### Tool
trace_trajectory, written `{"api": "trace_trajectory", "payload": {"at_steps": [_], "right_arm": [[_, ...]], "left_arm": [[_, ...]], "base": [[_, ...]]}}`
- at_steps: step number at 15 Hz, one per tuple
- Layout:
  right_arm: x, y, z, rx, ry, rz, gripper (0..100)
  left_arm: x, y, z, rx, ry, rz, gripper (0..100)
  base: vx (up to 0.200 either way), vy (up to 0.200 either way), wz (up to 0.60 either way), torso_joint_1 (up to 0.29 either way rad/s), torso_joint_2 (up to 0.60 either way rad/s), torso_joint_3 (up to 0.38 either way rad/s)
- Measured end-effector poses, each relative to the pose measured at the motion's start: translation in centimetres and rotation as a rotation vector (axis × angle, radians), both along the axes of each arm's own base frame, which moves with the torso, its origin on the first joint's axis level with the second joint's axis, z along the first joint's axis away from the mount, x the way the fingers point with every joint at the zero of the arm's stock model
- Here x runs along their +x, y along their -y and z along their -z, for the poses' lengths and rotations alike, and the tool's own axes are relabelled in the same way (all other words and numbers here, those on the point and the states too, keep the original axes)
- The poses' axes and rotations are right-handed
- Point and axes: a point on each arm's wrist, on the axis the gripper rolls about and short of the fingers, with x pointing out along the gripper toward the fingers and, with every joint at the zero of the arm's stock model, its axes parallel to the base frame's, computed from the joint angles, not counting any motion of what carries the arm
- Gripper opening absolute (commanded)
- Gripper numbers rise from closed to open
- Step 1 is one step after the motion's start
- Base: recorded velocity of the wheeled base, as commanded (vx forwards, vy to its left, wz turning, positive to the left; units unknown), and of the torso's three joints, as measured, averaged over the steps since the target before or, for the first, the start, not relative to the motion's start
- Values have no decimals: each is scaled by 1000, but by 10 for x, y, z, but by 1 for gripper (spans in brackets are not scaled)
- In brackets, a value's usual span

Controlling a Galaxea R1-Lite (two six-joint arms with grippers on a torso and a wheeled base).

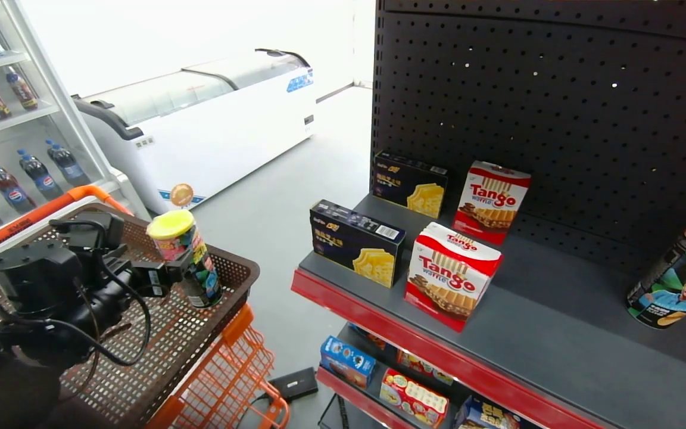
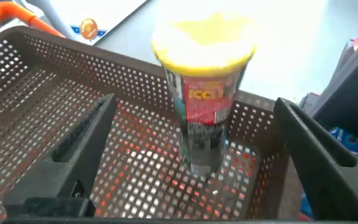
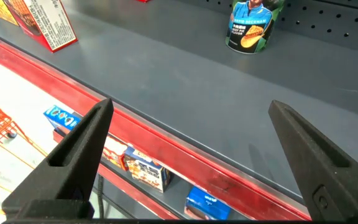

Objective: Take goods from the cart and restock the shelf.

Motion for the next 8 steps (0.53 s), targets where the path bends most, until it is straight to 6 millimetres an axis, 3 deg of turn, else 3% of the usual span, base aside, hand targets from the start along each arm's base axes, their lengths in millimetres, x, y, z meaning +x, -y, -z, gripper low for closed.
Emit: {"api": "trace_trajectory", "payload": {"at_steps": [4,8], "right_arm": [[0,0,0,0,0,0,100],[0,0,0,0,0,0,100]], "left_arm": [[39,-1,20,0,22,6,100],[65,-4,39,-1,15,2,100]], "base": [[0,0,0,0,0,0],[0,0,0,0,0,0]]}}
